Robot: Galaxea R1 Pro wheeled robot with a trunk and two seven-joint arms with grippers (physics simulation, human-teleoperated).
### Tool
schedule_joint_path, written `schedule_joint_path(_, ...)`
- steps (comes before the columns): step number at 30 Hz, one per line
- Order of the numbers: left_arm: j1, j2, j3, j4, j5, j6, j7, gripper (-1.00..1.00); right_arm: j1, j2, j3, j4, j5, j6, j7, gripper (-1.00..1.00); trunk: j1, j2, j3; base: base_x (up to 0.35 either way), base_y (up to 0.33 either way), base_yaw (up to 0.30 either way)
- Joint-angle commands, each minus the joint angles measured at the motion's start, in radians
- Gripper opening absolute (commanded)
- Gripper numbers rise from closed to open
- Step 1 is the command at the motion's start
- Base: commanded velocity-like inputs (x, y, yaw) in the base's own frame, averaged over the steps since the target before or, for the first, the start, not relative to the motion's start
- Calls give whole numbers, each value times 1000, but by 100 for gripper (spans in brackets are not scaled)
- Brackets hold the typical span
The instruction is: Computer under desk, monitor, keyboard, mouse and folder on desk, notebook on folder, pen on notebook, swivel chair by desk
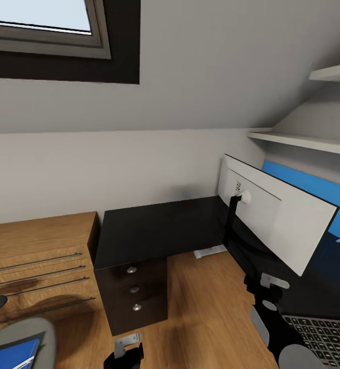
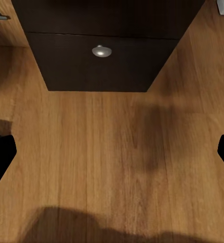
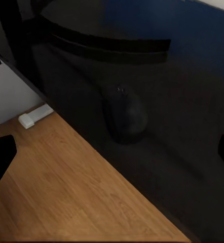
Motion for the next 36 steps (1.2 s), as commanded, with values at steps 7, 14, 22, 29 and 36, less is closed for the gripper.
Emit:
schedule_joint_path(7,-1,1,-8,-1,11,-7,6,100,-6,-16,1,63,-34,-6,41,100,0,-1,-1,0,0,0)
schedule_joint_path(14,-1,1,-9,-1,11,-7,4,100,-7,-55,1,73,-140,-6,94,100,0,-1,-1,0,0,0)
schedule_joint_path(22,-1,1,-10,-1,12,-6,4,100,-7,-60,1,74,-154,-6,98,100,0,-1,-1,0,0,0)
schedule_joint_path(29,-1,1,-10,-1,12,-6,4,100,-7,-61,1,73,-157,-7,99,100,0,-1,-1,0,0,0)
schedule_joint_path(36,-1,1,-10,-1,12,-5,4,100,-7,-61,1,72,-159,-7,99,100,0,-1,-1,0,0,0)
